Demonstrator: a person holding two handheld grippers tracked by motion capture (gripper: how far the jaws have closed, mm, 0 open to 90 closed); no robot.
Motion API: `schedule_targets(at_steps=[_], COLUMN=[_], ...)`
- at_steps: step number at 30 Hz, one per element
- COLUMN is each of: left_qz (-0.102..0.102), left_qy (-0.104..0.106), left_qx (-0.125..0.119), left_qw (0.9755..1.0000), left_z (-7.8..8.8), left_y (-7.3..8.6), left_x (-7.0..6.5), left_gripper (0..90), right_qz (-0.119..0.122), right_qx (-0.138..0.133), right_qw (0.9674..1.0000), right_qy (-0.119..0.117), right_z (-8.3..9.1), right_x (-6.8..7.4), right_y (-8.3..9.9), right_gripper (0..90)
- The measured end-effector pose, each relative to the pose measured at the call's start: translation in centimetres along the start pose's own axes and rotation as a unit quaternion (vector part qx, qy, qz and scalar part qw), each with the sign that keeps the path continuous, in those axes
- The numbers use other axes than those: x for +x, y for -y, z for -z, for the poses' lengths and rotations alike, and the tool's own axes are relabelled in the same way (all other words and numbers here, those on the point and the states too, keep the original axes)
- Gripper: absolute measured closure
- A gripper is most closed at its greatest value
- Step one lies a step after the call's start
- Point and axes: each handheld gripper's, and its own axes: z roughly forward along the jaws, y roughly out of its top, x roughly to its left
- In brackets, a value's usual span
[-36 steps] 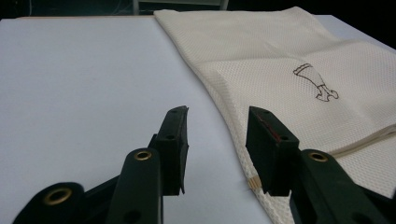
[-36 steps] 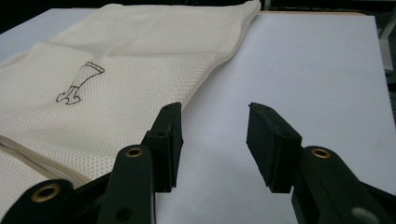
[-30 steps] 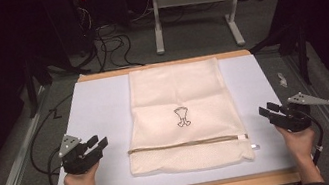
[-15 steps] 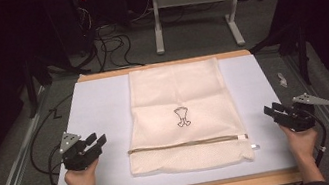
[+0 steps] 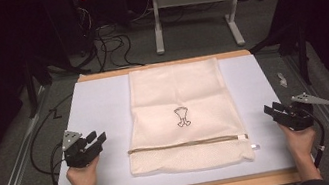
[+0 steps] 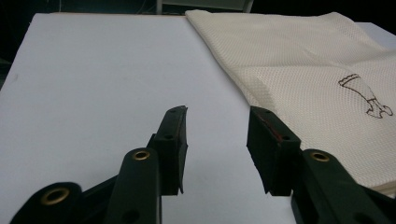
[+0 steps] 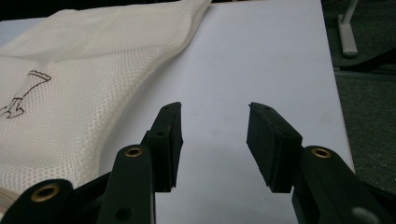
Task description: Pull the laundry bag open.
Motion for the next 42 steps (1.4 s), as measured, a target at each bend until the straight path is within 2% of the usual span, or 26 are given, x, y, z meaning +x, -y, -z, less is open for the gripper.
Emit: schedule_targets(at_steps=[14, 27, 42], left_qz=[-0.005, -0.012, -0.02], left_qy=[-0.018, -0.031, -0.031], left_qx=[0.009, 0.014, 0.022], left_qw=[0.9998, 0.9994, 0.9991], left_z=[-1.6, -3.0, -4.4], left_y=[0.6, 0.9, 1.4], left_x=[0.2, -0.3, -0.6], left_gripper=[56.7, 56.6, 56.4], right_qz=[-0.001, 0.006, 0.016], right_qx=[0.008, 0.014, 0.018], right_qw=[0.9999, 0.9998, 0.9994], right_qy=[0.009, 0.015, 0.024], right_z=[-1.2, -2.0, -2.6], right_x=[0.0, 0.4, 0.6], right_y=[0.6, 0.9, 1.3], right_gripper=[55.9, 55.1, 54.6])
